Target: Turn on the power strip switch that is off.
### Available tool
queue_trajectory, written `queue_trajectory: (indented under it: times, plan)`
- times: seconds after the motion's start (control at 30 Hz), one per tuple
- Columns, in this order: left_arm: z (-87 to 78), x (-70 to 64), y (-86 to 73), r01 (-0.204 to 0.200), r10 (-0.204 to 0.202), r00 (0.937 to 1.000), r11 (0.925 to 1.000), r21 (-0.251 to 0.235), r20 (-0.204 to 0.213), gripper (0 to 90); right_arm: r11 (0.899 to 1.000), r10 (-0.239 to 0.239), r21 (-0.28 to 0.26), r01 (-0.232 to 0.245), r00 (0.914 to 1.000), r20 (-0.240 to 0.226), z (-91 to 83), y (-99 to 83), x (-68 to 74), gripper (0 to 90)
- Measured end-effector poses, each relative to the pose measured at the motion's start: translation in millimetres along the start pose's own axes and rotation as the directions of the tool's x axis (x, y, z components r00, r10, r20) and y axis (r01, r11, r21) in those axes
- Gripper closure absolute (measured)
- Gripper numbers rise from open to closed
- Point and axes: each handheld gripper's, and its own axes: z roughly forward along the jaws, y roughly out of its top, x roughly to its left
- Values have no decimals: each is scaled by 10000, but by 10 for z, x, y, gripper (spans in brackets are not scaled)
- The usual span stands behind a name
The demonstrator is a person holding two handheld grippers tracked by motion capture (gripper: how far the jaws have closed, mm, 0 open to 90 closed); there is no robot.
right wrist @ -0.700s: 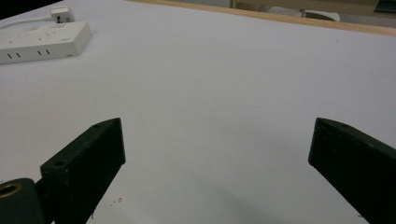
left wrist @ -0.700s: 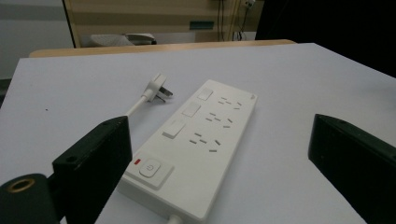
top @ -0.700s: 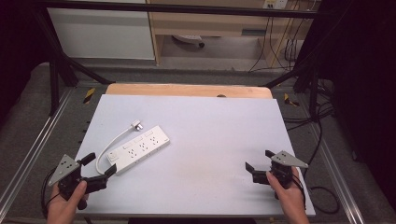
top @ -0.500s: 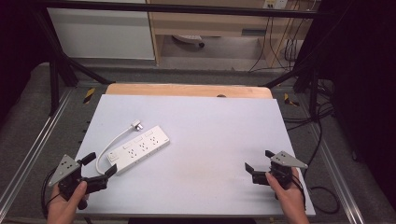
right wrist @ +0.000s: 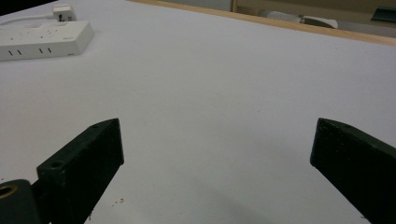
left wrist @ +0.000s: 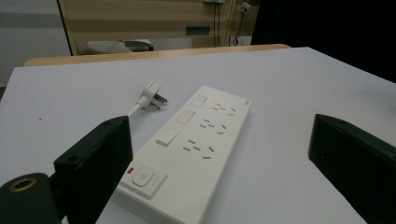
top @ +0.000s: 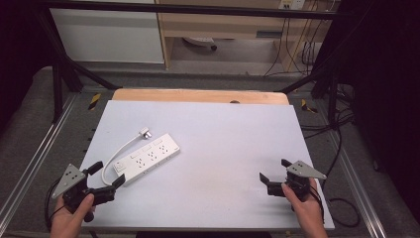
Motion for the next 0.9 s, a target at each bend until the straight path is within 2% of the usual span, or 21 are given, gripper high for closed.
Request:
queue_trajectory:
  times: [0.57, 0.63, 0.77, 0.9]
  plan:
    - [13, -60, 31, -61, 63, 9999, 9998, -169, 136, 66, 10000, -78, 5, 78, 10000, -45, -47, 32, -6, 35]
    - [21, -89, 49, -60, 62, 9999, 9998, -174, 109, 65, 10000, -95, 24, 95, 10000, -17, -46, 30, -9, 35]
    - [35, -151, 96, -54, 62, 9995, 9996, -264, 316, 55, 10000, -62, 26, 62, 10000, -10, -50, 32, -8, 34]
    - [41, -164, 149, 12, -4, 9994, 9997, -242, 350, 57, 10000, -34, 45, 33, 10000, 2, -56, 29, -5, 33]
